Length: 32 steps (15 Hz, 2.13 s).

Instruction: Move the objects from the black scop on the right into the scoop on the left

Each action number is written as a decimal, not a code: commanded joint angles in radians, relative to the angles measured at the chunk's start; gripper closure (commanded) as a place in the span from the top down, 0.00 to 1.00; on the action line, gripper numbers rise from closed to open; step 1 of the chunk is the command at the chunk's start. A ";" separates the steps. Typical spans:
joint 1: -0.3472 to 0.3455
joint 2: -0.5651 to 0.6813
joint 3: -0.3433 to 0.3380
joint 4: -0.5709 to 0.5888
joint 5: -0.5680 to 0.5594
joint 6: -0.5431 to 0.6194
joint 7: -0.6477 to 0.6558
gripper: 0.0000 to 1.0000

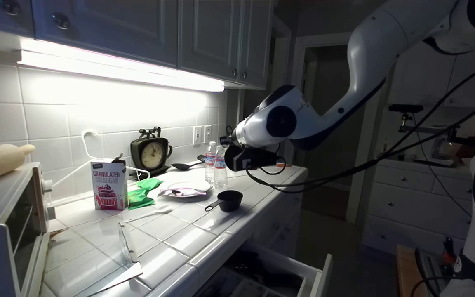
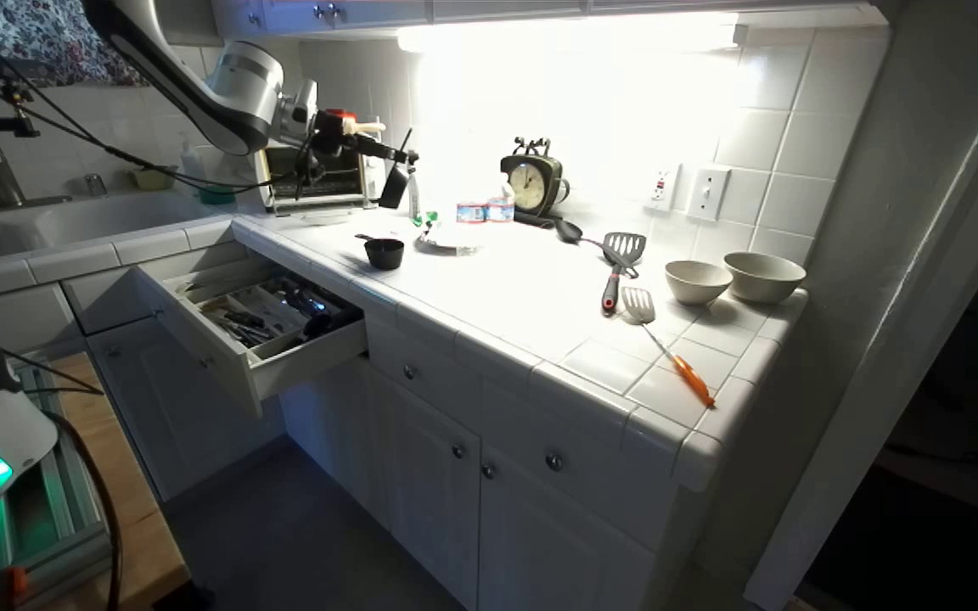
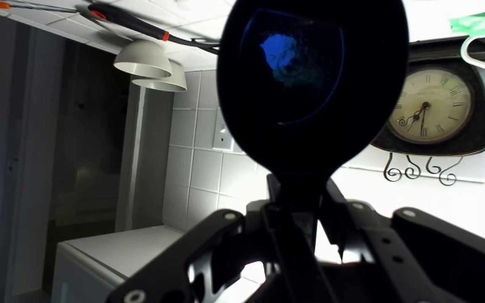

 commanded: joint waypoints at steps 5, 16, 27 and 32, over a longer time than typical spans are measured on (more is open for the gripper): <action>0.003 -0.029 0.023 -0.041 -0.064 -0.056 0.060 0.06; 0.008 -0.026 0.038 -0.043 -0.103 -0.098 0.082 0.06; 0.013 -0.027 0.045 -0.052 -0.147 -0.135 0.101 0.06; 0.014 -0.028 0.047 -0.063 -0.170 -0.151 0.117 0.06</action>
